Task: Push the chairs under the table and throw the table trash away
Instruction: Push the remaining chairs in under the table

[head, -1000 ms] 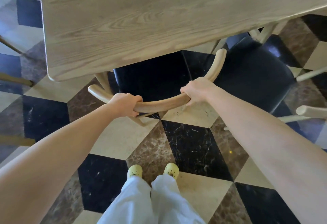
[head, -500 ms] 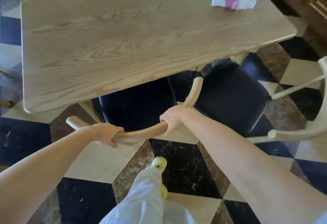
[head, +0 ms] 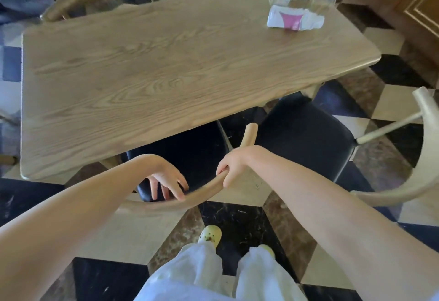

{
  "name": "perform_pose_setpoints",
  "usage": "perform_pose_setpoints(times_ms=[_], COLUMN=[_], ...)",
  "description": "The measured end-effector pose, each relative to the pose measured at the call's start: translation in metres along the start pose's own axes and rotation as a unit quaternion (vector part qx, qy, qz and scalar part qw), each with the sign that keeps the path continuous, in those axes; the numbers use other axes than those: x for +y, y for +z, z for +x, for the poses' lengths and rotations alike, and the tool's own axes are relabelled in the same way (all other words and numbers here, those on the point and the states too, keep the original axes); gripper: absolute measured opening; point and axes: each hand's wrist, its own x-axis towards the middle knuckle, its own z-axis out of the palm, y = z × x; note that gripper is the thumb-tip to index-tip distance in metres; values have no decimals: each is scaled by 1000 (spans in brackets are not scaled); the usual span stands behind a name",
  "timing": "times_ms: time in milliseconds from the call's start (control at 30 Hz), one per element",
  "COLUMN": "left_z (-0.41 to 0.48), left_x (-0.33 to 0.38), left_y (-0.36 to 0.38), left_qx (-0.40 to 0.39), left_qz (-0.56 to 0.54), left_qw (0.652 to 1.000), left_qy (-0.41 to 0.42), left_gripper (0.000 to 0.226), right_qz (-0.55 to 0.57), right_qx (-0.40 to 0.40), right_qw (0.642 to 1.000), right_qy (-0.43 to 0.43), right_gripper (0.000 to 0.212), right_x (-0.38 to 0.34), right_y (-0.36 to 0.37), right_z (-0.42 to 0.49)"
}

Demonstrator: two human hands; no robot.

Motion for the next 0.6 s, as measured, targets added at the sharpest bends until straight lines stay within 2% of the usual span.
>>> perform_pose_setpoints(times_ms=[167,267,367,467,500,600], left_z=[-1,5,16,26,27,35], left_x=[66,119,182,247,270,341], left_y=[-14,-21,-22,-19,-16,-9], left_qx=[144,202,225,261,286,298], left_qz=[-10,-30,76,252,295,270], left_qw=[989,977,971,928,908,916], left_qy=[43,61,-8,-88,-75,14], left_gripper=[57,49,47,50,49,44], right_qz=[62,90,103,146,150,152], right_qx=[131,137,136,158,165,194], right_qw=[989,986,985,973,970,959], right_qy=[-19,-6,36,77,94,142], right_gripper=[55,64,69,72,73,74], right_x=[48,92,151,211,230,279], right_y=[8,23,46,81,93,124], right_z=[-51,-97,-151,-204,-221,-266])
